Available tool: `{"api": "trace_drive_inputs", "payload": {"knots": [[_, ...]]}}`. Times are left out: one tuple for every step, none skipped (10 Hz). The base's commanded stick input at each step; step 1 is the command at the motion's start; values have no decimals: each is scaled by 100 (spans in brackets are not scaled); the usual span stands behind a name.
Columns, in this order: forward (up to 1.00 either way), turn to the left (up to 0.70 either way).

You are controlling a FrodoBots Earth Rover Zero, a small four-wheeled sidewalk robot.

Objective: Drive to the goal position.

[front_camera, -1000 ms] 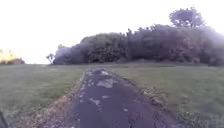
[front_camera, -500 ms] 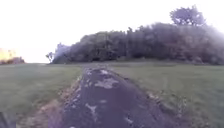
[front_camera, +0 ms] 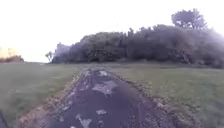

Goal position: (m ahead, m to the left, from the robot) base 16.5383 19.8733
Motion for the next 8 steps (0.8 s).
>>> {"api": "trace_drive_inputs", "payload": {"knots": [[70, 11], [70, 34], [70, 14], [70, 0], [70, 0], [70, 0], [70, 0], [70, 0]]}}
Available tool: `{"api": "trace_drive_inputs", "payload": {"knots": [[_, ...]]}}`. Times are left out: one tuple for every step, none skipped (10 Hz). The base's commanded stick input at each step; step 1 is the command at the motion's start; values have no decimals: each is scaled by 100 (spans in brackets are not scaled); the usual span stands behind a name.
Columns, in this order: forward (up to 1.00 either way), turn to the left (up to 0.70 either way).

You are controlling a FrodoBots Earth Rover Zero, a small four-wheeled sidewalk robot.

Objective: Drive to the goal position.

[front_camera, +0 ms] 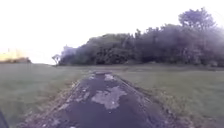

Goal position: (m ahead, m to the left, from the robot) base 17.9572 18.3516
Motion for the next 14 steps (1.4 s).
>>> {"api": "trace_drive_inputs", "payload": {"knots": [[70, 0], [70, 0], [70, 0], [70, 0], [70, 0], [70, 0], [70, 0], [70, 0], [70, 0], [70, 0], [70, 0], [70, 0], [70, 0], [70, 0]]}}
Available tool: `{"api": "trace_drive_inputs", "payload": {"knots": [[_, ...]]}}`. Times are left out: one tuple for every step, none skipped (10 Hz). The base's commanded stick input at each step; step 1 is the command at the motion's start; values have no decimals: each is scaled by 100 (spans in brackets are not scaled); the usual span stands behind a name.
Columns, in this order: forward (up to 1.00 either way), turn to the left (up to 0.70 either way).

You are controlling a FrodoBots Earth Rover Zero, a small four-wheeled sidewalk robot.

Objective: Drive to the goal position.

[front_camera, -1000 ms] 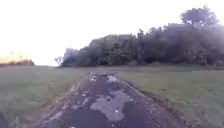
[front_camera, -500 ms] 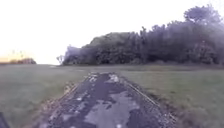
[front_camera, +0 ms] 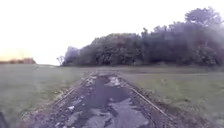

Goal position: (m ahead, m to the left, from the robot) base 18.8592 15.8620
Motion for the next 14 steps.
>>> {"api": "trace_drive_inputs", "payload": {"knots": [[70, 0], [70, 0], [70, 0], [70, 0], [70, 14], [70, 29], [70, 23], [70, 1], [70, 0], [70, 0], [70, 0], [70, 0], [70, 0], [70, 0]]}}
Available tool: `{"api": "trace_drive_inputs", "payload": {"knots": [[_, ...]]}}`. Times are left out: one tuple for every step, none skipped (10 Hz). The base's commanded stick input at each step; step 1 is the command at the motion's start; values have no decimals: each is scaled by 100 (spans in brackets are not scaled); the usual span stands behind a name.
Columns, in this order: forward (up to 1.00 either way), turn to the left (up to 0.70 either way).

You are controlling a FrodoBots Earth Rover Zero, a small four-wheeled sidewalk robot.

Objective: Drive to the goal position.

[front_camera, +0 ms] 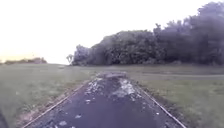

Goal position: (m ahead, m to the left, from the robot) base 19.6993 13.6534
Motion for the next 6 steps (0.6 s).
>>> {"api": "trace_drive_inputs", "payload": {"knots": [[70, 0], [70, 0], [70, 0], [70, 0], [70, 0], [70, 0]]}}
